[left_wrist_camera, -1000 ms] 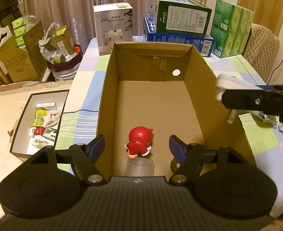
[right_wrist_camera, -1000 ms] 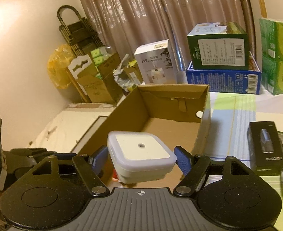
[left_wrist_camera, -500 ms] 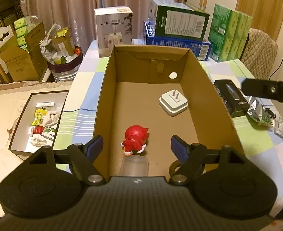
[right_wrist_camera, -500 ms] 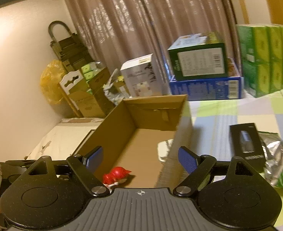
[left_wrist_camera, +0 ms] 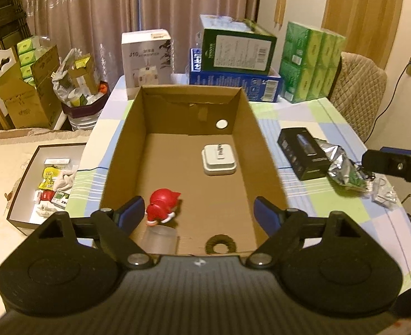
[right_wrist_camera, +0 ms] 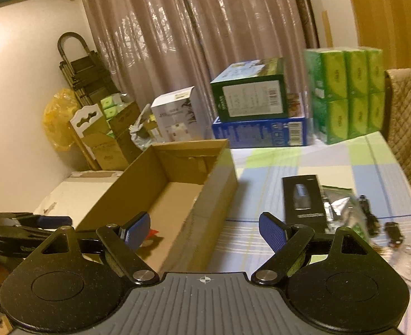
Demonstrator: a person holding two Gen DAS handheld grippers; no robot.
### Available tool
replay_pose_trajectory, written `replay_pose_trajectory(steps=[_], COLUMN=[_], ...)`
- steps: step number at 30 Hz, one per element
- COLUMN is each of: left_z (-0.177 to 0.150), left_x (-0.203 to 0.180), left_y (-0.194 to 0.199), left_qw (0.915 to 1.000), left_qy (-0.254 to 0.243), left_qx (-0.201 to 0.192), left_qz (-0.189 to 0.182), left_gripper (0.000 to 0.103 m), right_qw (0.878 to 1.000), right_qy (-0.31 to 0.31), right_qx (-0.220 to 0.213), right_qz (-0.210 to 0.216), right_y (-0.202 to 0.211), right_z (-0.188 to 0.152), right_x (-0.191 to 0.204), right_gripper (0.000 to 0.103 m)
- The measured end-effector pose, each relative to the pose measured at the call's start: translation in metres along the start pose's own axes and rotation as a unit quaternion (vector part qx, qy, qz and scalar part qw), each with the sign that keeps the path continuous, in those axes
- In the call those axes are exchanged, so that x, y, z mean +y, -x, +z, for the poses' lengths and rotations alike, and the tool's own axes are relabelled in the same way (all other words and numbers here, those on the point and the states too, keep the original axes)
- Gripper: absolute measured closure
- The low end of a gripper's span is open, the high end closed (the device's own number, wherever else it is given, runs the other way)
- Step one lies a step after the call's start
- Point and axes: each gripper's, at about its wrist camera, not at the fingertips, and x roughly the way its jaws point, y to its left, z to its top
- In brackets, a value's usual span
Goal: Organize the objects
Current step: 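Move both empty tools back over the table items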
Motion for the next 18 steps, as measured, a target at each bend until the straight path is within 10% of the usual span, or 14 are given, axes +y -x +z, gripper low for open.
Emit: replay_pose_trajectory(steps=[18], left_z=[0.002], left_x=[-0.092], left_y=[0.041], left_qw=[0.9974], left_qy=[-0.047], left_qx=[-0.031], left_qz=[-0.044], left_gripper=[0.001], right_qw=[0.996], right_qy=[-0.002], right_qx=[-0.024], right_qz=[-0.089], right_y=[0.094], right_z=[-0.019], right_x=[-0.071], right_gripper=[0.021])
